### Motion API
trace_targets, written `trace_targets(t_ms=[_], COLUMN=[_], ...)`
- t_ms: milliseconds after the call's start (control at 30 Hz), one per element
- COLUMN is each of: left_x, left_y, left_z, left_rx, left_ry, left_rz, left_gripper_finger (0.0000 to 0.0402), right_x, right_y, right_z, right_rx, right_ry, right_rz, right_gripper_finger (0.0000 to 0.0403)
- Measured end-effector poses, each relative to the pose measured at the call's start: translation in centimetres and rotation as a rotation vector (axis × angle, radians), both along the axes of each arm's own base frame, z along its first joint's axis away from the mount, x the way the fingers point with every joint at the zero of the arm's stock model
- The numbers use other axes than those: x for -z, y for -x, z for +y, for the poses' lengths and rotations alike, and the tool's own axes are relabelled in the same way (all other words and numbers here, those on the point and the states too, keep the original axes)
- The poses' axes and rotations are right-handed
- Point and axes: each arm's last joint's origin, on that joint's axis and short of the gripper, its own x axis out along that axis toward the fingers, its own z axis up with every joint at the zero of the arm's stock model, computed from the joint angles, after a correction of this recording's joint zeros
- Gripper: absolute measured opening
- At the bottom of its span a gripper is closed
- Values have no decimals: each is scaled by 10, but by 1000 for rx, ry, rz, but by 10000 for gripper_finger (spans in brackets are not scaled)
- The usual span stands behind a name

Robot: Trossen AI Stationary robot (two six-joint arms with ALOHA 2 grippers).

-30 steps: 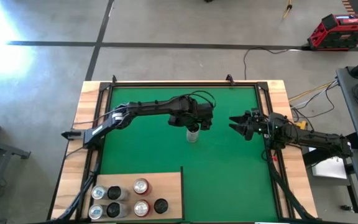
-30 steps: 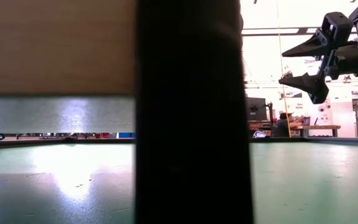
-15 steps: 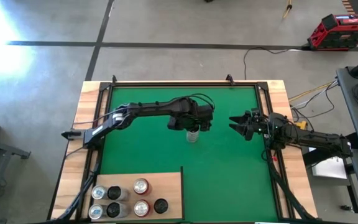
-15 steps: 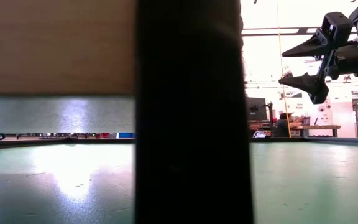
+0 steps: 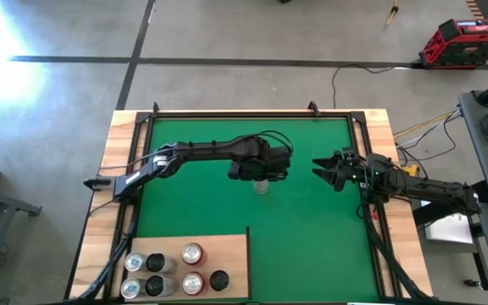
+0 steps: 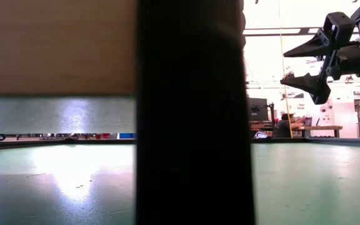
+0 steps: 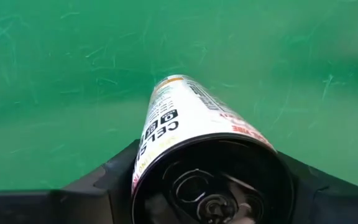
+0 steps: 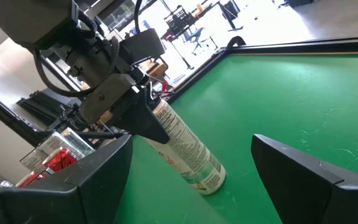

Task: Place canned beverage on shelf
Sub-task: Put the white and yellow soda can on the shelf align with the other white and yellow soda can

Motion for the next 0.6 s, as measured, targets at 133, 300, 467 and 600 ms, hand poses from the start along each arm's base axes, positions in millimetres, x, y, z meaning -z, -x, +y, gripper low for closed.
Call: trace_targets(t_ms=[133, 300, 467, 600], left_x=[0, -4, -19, -35], left_y=[0, 9, 27, 33], left_z=[0, -2, -7, -21], left_rx=[23, 37, 46, 74], left_ry=[-4, 3, 9, 3], left_rz=[2, 74, 156, 111], left_gripper_finger=[239, 239, 239, 239], right_x=[0, 0, 0, 0], right_y=[0, 0, 0, 0], right_z=[0, 0, 0, 0], right_rx=[0, 0, -1, 0], right_ry=[0, 0, 0, 0], right_rz=[0, 0, 0, 0], right_gripper_finger=[318, 318, 318, 318])
